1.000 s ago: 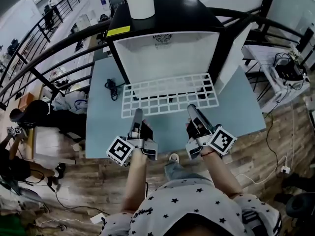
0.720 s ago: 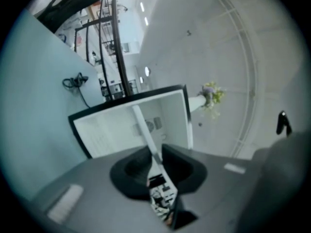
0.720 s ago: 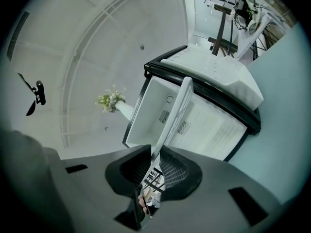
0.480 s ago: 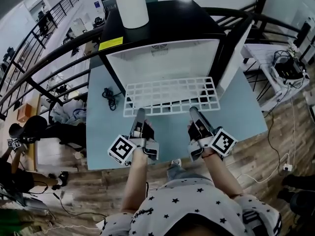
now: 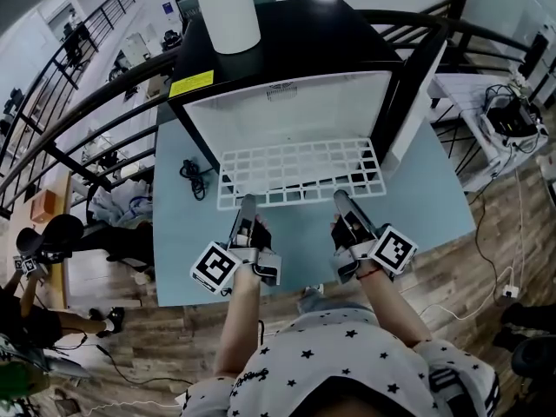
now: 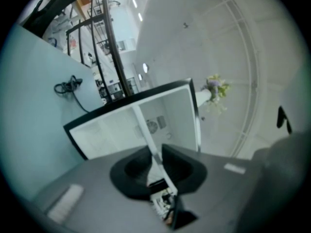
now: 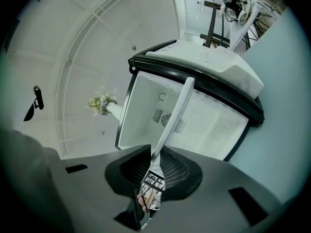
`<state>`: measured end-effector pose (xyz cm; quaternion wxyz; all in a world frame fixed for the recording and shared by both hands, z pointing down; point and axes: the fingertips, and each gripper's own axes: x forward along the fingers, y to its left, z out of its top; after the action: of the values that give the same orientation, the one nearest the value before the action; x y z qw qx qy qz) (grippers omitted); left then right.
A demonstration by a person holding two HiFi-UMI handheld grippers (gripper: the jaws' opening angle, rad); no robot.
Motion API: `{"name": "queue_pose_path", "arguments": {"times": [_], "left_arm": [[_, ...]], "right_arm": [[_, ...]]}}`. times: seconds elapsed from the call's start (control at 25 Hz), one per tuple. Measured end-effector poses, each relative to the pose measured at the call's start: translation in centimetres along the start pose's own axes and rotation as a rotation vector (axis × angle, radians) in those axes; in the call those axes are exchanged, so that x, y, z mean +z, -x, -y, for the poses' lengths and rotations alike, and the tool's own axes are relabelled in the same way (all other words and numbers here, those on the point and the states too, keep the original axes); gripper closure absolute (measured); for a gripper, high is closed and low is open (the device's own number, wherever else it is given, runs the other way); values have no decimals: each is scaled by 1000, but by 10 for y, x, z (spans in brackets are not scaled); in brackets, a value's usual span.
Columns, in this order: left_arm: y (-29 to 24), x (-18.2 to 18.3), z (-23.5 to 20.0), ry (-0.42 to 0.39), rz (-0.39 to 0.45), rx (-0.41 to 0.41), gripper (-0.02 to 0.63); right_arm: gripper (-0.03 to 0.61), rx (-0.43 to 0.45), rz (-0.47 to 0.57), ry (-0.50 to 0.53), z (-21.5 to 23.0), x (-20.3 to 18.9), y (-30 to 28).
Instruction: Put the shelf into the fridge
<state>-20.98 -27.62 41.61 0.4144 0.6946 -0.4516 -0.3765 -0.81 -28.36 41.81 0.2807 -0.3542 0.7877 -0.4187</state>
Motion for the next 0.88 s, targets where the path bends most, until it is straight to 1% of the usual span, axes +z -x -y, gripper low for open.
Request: {"name": "queue_pose_path", "arguments": {"times": [0.16,0.28,0.52,0.64,0.88], "left_arm": [[-2,-3,-3,-12,-6,9,550],[-2,-4,0,-1,-10,1,551],[-4,-6,1,-13,-25,-3,551],[-4,-7,-1,-17,-27,7,551],[-9,-8,-3,-18,-31,8,552]], "right_arm": [[528,3,-2,-8,5,3,-1],[526,2,-4,-13,8,5,-3],[526,26,-4,4,7,14,-9],[528,25,-12,-14,10,14,-10],[528,9,-22,-11,16,18,-15]]}}
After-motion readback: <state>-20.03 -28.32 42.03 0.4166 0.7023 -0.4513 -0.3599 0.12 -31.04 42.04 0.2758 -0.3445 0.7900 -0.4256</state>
